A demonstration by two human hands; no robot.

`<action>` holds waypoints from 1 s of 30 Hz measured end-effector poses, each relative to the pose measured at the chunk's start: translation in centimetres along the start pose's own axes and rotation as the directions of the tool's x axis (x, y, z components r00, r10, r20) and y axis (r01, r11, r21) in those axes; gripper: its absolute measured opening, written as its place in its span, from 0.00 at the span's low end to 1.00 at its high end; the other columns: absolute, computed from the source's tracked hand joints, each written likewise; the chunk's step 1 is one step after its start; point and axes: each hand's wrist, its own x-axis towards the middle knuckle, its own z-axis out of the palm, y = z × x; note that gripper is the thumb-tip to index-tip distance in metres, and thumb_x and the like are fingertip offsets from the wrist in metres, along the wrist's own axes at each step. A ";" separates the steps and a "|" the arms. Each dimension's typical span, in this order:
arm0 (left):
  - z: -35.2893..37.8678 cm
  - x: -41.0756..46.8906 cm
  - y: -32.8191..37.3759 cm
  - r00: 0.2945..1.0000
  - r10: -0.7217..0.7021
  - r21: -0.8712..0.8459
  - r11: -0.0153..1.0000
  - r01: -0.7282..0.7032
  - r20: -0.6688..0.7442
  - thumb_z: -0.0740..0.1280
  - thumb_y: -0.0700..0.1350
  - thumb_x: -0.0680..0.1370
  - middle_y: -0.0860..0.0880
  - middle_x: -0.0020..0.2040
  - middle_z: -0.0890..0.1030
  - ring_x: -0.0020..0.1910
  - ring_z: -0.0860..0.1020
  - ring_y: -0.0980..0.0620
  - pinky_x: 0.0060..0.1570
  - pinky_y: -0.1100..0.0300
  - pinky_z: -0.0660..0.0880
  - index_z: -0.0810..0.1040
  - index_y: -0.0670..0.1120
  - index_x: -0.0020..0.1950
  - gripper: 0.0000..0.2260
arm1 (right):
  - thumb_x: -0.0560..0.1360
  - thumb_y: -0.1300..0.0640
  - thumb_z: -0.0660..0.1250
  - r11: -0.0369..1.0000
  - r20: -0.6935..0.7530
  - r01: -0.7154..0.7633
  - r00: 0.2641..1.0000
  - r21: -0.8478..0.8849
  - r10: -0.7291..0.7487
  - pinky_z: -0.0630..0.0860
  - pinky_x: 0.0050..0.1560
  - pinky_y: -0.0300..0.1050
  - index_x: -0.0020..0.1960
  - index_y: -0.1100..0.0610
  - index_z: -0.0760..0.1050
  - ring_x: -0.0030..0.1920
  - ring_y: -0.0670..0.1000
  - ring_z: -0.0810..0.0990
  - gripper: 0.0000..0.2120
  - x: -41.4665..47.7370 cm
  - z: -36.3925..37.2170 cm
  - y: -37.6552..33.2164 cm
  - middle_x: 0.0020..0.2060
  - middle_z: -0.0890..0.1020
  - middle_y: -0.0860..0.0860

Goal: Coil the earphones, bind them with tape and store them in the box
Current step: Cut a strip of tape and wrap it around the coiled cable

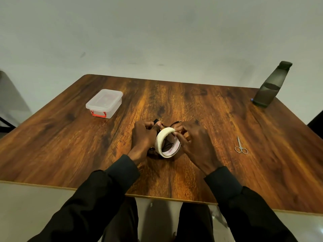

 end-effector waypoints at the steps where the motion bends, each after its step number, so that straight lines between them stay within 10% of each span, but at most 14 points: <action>1: -0.1 -0.2 0.0 0.998 -0.015 0.006 1.000 0.015 0.056 0.71 0.50 0.80 0.49 0.36 0.87 0.41 0.85 0.46 0.47 0.43 0.81 0.88 0.49 0.40 0.11 | 0.77 0.60 0.73 0.999 -0.043 0.042 0.998 0.010 -0.042 0.80 0.50 0.41 0.53 0.57 0.81 0.51 0.45 0.80 0.06 -0.2 0.1 0.3 0.51 0.84 0.49; 9: -1.9 -1.1 1.0 0.934 -0.097 -0.076 0.989 0.130 0.343 0.72 0.46 0.79 0.45 0.38 0.86 0.36 0.78 0.51 0.29 0.65 0.72 0.87 0.38 0.48 0.12 | 0.79 0.65 0.67 0.964 -0.143 0.237 0.957 -0.122 -0.253 0.81 0.60 0.48 0.56 0.65 0.81 0.58 0.55 0.83 0.08 -1.4 0.6 2.2 0.55 0.84 0.59; 17: -1.9 -0.4 0.3 0.827 -0.299 -0.160 0.895 0.416 0.476 0.75 0.49 0.77 0.48 0.39 0.82 0.36 0.74 0.52 0.35 0.59 0.69 0.87 0.40 0.53 0.13 | 0.80 0.61 0.62 0.949 -0.098 0.297 0.947 -0.101 -0.307 0.81 0.58 0.53 0.54 0.67 0.81 0.57 0.57 0.83 0.12 -1.6 0.5 2.7 0.55 0.83 0.61; 30: -1.7 -1.2 -0.7 0.878 -0.181 -0.142 0.953 0.268 0.444 0.73 0.45 0.79 0.47 0.37 0.83 0.30 0.72 0.56 0.31 0.62 0.68 0.86 0.36 0.52 0.12 | 0.79 0.65 0.66 0.923 -0.073 0.354 0.927 -0.149 -0.367 0.80 0.59 0.51 0.56 0.67 0.81 0.57 0.58 0.82 0.09 -1.8 1.7 3.3 0.55 0.83 0.62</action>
